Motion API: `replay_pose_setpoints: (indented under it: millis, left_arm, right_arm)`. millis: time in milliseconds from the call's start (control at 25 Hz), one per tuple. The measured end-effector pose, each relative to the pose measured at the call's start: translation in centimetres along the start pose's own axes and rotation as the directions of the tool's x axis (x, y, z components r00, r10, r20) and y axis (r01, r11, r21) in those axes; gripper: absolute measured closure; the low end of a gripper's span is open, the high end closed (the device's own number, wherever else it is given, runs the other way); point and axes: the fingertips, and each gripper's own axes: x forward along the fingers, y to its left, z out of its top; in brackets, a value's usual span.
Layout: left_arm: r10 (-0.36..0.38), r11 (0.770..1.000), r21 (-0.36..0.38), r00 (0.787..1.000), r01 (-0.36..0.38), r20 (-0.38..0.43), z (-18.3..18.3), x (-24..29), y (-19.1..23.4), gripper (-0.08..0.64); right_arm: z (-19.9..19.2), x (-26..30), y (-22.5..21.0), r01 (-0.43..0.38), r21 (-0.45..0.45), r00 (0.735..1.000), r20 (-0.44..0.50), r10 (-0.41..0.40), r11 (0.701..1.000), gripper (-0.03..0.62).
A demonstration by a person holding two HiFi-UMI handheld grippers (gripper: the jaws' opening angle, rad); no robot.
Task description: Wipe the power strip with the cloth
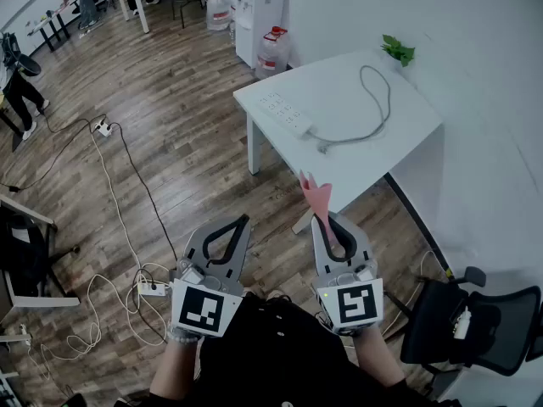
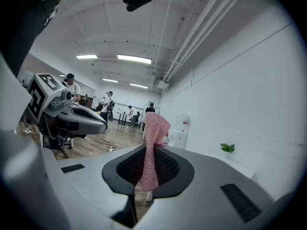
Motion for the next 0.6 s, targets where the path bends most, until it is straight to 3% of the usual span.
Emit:
replay_pose_setpoints:
  millis: [600]
  left_arm:
    - [-0.013,1.000,-0.006,1.000,0.013,0.000,-0.34,-0.07,-0.02,0.549]
  right_arm:
    - [-0.06,-0.15,0.23,0.012,0.006,1.000,-0.007,-0.012,1.000,0.537]
